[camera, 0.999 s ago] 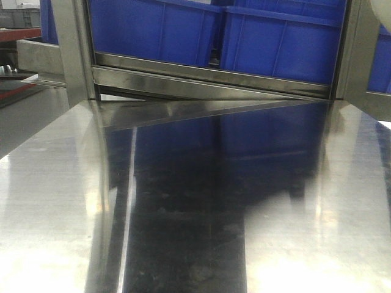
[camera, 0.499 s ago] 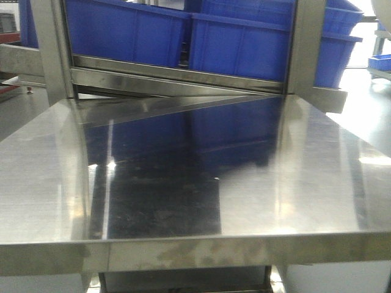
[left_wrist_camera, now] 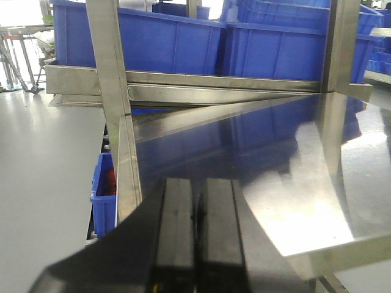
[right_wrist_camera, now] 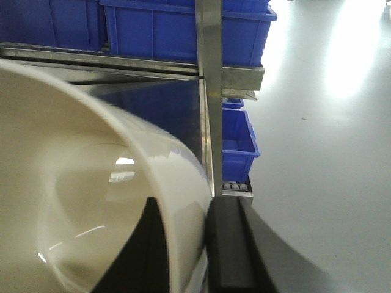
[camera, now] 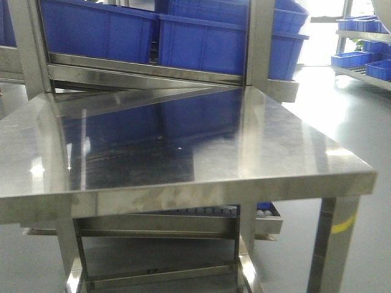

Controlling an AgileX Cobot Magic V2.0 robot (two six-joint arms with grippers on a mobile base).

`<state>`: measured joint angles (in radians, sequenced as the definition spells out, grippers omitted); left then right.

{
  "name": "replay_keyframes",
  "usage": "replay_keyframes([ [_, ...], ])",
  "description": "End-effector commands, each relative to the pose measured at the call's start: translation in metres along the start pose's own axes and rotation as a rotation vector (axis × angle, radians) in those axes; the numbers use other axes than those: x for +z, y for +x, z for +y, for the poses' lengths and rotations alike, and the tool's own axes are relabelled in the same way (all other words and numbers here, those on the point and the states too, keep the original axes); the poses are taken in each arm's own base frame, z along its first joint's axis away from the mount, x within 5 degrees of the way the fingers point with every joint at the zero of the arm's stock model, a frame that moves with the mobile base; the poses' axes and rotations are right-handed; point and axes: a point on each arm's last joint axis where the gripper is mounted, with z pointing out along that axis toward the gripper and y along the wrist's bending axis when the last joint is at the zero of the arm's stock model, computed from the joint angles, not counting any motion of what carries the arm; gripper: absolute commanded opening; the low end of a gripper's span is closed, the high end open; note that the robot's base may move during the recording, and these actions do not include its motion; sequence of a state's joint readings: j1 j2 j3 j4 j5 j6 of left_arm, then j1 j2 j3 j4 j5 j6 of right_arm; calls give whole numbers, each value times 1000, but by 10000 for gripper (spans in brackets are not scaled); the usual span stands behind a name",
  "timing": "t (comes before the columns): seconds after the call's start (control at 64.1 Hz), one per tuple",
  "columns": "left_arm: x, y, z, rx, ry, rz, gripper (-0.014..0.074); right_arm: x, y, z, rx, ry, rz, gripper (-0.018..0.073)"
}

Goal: Move white bin to right shelf second layer
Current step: 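Hold the white bin in the right gripper and back away from the table, then drive past the blue crate shelves holding the white bin in the right gripper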

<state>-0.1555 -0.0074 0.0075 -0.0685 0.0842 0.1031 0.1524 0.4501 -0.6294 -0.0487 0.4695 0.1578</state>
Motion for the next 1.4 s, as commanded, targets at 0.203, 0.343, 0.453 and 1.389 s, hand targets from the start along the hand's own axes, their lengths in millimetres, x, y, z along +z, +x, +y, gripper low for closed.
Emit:
replay_keyframes([
  [0.203,0,4,0,-9,-4,-61,85,-4,-19,2,0,-14,-134,57],
  [0.343,0,4,0,-9,-4,-61,85,-4,-19,2,0,-14,-134,57],
  [0.453,0,4,0,-9,-4,-61,85,-4,-19,2,0,-14,-134,57],
  [1.389,0,4,0,-9,-4,-61,85,-4,-19,2,0,-14,-134,57],
])
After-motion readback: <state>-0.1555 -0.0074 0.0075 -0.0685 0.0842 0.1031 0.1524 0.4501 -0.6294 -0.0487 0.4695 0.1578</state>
